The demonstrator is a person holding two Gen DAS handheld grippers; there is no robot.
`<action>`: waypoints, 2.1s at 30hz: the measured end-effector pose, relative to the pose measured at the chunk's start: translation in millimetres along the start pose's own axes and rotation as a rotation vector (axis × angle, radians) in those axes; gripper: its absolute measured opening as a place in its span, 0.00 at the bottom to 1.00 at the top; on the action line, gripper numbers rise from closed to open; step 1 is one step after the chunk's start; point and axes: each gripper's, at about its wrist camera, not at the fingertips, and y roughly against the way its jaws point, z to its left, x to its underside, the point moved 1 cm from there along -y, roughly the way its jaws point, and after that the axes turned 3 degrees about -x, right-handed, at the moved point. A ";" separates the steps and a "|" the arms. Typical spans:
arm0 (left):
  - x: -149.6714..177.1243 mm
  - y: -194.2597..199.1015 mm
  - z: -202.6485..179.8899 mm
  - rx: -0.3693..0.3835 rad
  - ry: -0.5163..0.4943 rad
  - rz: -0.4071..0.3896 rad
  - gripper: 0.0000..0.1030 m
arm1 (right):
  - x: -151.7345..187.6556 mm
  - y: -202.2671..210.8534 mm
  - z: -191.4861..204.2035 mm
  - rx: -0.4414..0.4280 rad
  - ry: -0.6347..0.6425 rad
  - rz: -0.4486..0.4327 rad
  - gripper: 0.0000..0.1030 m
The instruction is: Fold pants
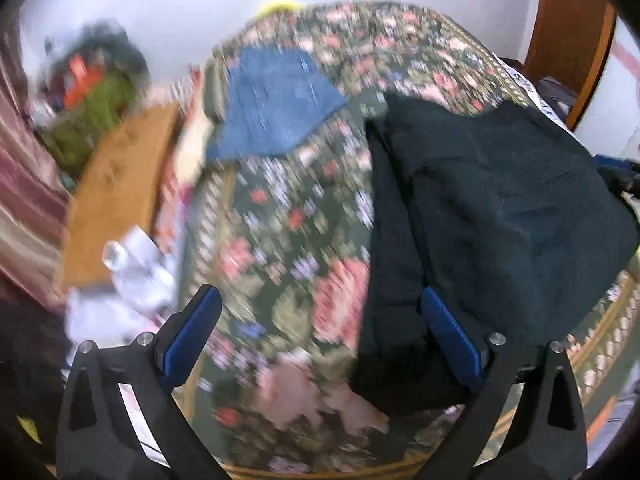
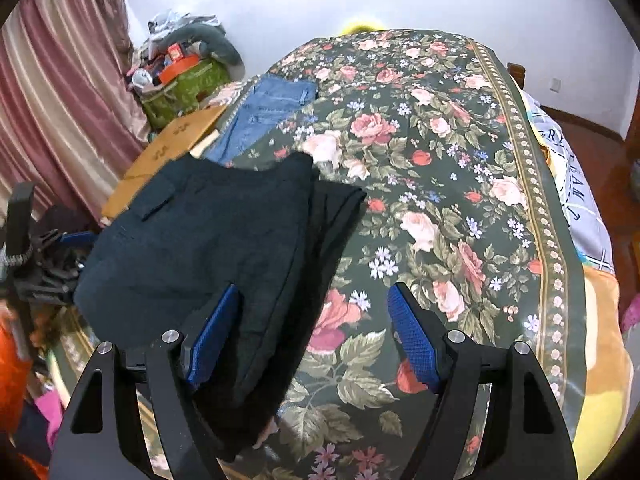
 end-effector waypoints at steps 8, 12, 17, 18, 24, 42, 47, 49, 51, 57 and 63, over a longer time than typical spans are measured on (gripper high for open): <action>-63.7 2.7 8.4 0.059 0.042 -0.063 0.98 | -32.7 12.2 2.3 -0.004 0.020 -0.091 0.72; -92.9 -18.0 -6.6 0.209 0.029 -0.006 0.97 | -48.7 -8.3 6.5 -0.011 0.058 -0.075 0.71; -108.6 -53.0 -29.4 0.297 -0.001 0.100 0.76 | -59.6 -44.1 9.6 -0.040 0.095 -0.002 0.62; -109.3 -58.5 -31.1 0.321 0.003 0.118 0.71 | -60.5 -51.0 9.6 -0.039 0.099 0.014 0.58; -115.1 -65.3 -31.3 0.418 0.051 0.113 0.33 | -53.8 -74.4 8.2 -0.069 0.129 0.067 0.32; -133.8 -75.5 -67.1 0.146 -0.134 0.025 0.55 | -49.9 -70.6 -3.6 0.087 0.110 0.021 0.18; -136.7 -35.4 -47.4 0.098 -0.107 -0.074 0.60 | -55.3 -42.7 3.8 0.102 0.111 -0.001 0.26; -132.9 -17.9 -44.3 0.127 -0.108 -0.100 0.60 | -57.4 -24.9 13.7 0.061 0.114 -0.028 0.31; -125.3 -1.9 -44.8 0.152 -0.118 -0.122 0.61 | -56.5 -7.4 27.3 0.025 0.127 -0.057 0.43; -85.8 -0.9 -62.1 0.212 -0.160 -0.077 0.63 | -34.7 -0.4 63.0 -0.070 0.165 -0.026 0.48; -50.4 -34.6 -53.0 0.223 -0.121 -0.009 0.77 | 2.1 -24.4 60.8 -0.077 0.140 0.032 0.48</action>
